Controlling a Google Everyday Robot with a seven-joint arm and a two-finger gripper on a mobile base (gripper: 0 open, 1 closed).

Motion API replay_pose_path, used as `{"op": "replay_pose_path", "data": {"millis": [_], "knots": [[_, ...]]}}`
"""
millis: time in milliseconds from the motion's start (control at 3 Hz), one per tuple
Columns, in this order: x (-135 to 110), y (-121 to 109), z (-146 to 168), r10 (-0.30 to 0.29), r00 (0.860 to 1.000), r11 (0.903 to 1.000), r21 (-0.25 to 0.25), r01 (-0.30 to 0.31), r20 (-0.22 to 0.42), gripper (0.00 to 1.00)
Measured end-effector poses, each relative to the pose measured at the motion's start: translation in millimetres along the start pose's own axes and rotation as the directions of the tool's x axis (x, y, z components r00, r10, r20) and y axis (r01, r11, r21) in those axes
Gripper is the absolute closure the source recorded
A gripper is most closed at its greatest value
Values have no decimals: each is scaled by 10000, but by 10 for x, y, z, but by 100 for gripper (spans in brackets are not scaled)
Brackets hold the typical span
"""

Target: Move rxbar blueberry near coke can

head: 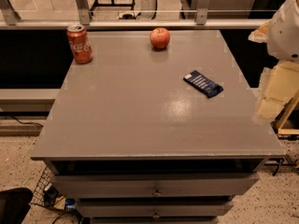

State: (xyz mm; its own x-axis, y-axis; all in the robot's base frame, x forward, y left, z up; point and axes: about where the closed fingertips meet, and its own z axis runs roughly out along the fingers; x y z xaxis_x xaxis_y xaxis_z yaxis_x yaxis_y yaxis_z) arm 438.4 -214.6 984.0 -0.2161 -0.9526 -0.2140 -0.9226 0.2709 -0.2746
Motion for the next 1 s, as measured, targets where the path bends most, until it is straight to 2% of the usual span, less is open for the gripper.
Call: {"op": "replay_pose_path", "data": {"millis": [333,667,1000], "knots": [[0,0,0,0,10000,10000,2,0,1,0],[5,-107,57,335,9983,9983,462,-357,471,0],[173,-203,418,1538,9718,9847,536,-1657,1789,0]]}}
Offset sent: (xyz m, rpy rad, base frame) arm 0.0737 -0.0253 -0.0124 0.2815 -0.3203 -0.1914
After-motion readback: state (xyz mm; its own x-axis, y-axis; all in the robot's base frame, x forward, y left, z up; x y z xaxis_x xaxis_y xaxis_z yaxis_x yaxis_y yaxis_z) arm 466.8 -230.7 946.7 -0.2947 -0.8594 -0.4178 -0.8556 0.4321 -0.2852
